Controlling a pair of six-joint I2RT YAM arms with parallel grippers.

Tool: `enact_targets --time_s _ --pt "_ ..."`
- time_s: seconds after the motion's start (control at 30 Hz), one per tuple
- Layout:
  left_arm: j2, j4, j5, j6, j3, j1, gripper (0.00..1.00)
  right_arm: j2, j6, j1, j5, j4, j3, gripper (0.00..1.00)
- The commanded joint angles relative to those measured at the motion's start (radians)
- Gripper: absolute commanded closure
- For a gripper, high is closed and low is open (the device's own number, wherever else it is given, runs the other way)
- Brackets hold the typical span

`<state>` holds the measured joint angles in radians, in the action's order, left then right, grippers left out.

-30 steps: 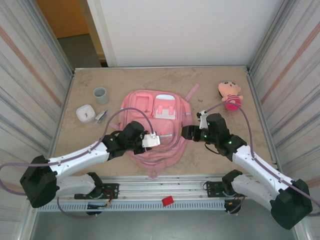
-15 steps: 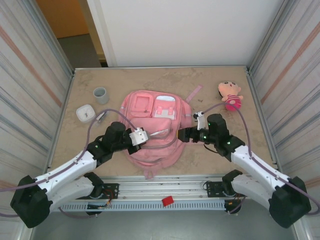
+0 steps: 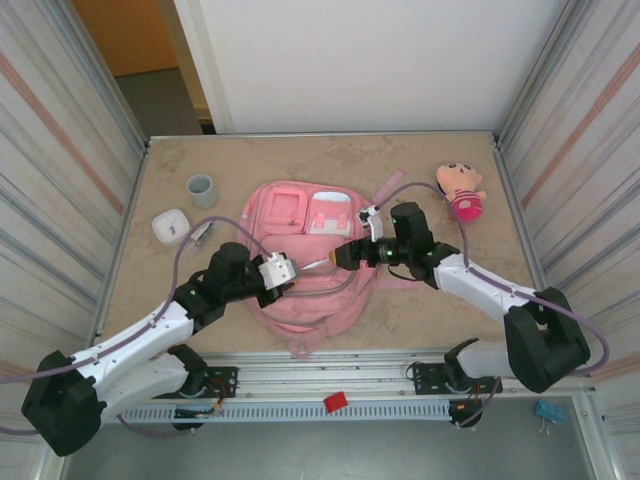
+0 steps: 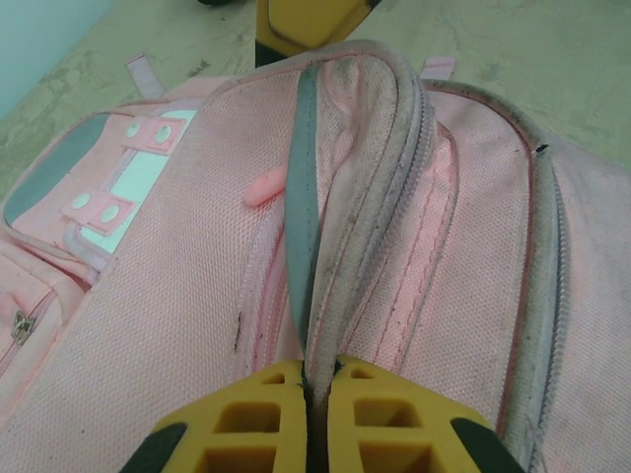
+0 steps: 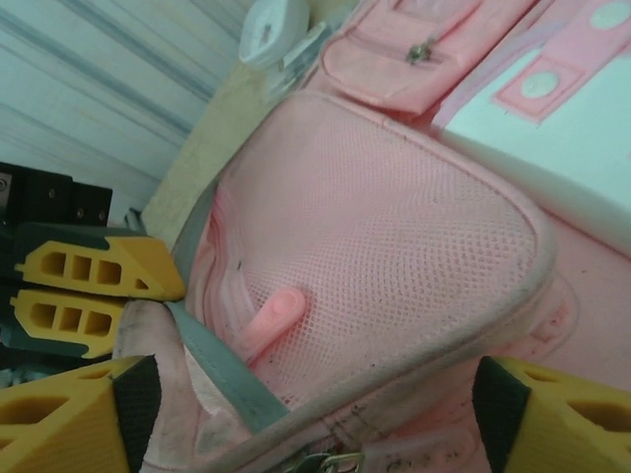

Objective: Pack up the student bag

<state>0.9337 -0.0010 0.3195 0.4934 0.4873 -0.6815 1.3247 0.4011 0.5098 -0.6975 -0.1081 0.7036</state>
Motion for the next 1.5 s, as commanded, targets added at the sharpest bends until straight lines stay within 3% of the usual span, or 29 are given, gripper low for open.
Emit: enact_targets --time_s 0.0,0.3,0.43,0.5,0.67,0.93,1.2,1.47 --pt "-0.019 0.111 0.065 -0.031 0.014 0.008 0.92 0.04 -0.03 -0.007 -0.114 0.062 0.049 0.22" --pt "-0.013 0.085 -0.021 -0.046 0.023 0.017 0.93 -0.084 -0.115 0.055 -0.247 0.389 0.122 0.33" --pt "-0.009 0.082 -0.021 -0.046 0.027 0.016 0.93 -0.189 -0.144 0.049 -0.257 0.471 0.135 0.33" --pt "-0.008 0.083 -0.014 -0.046 0.03 0.018 0.93 -0.231 -0.157 0.038 -0.208 0.5 0.137 0.3" --pt "-0.009 0.085 -0.002 -0.049 0.032 0.02 0.93 -0.249 -0.141 -0.007 0.055 0.53 0.13 0.25" --pt "-0.004 0.085 0.013 -0.049 0.035 0.02 0.93 -0.075 -0.073 -0.036 0.075 0.408 0.168 0.22" --pt "0.005 0.09 0.026 -0.046 0.04 0.019 0.93 0.061 -0.116 -0.035 -0.058 0.27 0.19 0.2" --pt "0.005 0.092 0.012 -0.045 0.042 0.019 0.93 0.09 -0.18 -0.014 -0.236 0.341 0.204 0.3"
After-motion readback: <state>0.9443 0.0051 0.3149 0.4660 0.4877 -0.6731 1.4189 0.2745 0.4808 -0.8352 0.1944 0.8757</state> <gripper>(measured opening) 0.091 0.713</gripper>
